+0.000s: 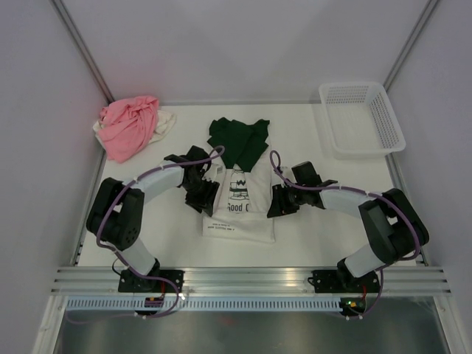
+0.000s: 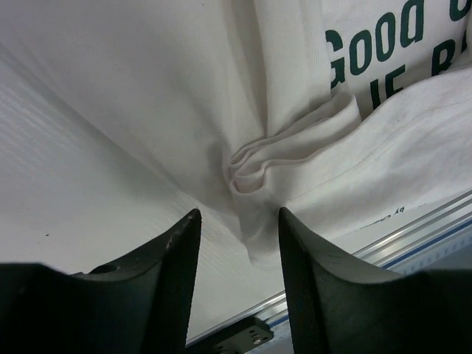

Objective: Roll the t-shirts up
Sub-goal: Roll the tshirt

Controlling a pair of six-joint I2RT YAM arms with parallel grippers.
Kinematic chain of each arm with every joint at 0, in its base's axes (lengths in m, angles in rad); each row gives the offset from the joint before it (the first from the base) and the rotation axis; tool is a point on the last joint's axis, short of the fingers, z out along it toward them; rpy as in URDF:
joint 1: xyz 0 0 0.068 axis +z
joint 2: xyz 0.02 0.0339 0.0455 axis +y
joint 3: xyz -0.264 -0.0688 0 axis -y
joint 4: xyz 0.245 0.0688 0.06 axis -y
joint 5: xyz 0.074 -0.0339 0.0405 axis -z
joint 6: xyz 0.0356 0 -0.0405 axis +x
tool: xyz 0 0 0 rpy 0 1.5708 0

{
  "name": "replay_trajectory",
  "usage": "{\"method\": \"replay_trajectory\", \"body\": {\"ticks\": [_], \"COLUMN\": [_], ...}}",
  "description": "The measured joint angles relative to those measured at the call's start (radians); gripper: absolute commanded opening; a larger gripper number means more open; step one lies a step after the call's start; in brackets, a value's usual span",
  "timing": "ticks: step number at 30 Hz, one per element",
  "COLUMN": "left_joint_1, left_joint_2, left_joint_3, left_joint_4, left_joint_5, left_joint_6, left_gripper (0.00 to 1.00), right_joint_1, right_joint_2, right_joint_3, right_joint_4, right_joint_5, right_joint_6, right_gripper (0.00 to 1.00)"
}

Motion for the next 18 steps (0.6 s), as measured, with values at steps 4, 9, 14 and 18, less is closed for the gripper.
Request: {"method": "replay_trajectory", "body": {"ticks": [4, 9, 14, 18], "left_joint_1": [0.000, -0.002, -0.172, -0.408], "left_joint_2": [-0.043, -0.216, -0.512, -0.610], "left_joint_3": [0.007, 0.023, -0.123, -0.322], "left_joint_4": [-0.008, 0.021, 0.182, 0.227], "left_joint_5": [-0.024, -0.052, -0.105, -0.139], "left_joint_6": [-0.001, 0.058, 0.282, 0.436], "left_gripper": [0.55, 0.55, 0.59, 0.61], "right_joint_1": [0.000, 0.000, -0.006, 0.036], "right_joint_2": [-0.080, -0.251, -0.337, -0.397], "right_joint_3": [0.001, 0.050, 0.088, 0.043], "right_joint_4": [-0.024, -0.031, 0.077, 0.101], "right_joint_5": [0.047, 0.140, 0.118, 0.131], "right_joint_6": [-0.015, -0.027, -0.044, -0.169], "right_gripper": [0.52, 0.53, 0.54, 0.54]}}
